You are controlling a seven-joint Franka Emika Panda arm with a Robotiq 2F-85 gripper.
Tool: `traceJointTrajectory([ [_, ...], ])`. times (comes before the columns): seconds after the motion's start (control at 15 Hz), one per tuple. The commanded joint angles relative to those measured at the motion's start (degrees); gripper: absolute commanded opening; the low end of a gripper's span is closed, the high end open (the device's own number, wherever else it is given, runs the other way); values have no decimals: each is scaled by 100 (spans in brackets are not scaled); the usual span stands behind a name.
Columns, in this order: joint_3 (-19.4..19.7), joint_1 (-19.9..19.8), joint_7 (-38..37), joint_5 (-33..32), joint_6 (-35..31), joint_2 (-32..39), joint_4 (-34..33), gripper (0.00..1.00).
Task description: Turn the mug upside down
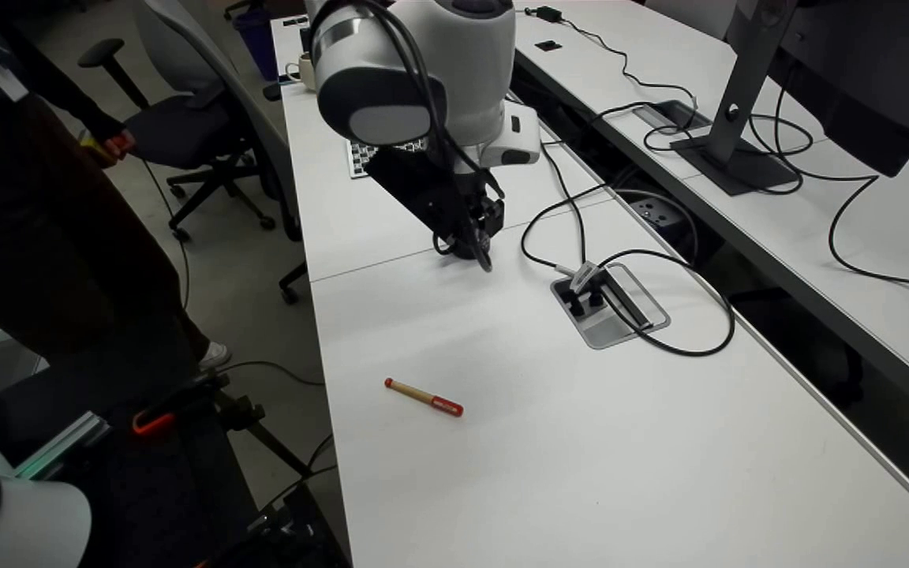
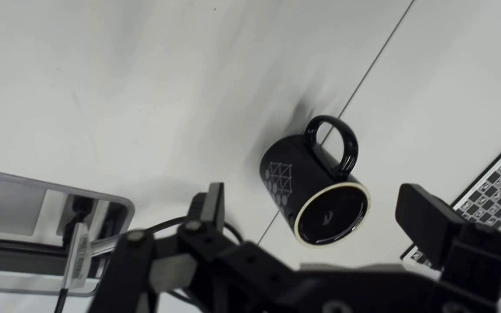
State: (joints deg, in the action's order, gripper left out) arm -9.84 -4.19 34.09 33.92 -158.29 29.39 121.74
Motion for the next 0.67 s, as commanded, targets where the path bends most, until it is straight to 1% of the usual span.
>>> traceJointTrajectory([
  [0.0,-539,-340,-343,196,-1113,-192,321,100],
  [0.07,-493,-212,-165,551,-1299,-197,302,100],
  [0.2,-871,-424,-56,886,-1642,-181,262,100],
  [0.27,-570,-234,-197,560,-1328,-43,125,100],
  [0.4,-746,-300,-186,730,-1497,-63,125,100],
  [0.6,-772,-333,-185,763,-1519,-69,125,100],
])
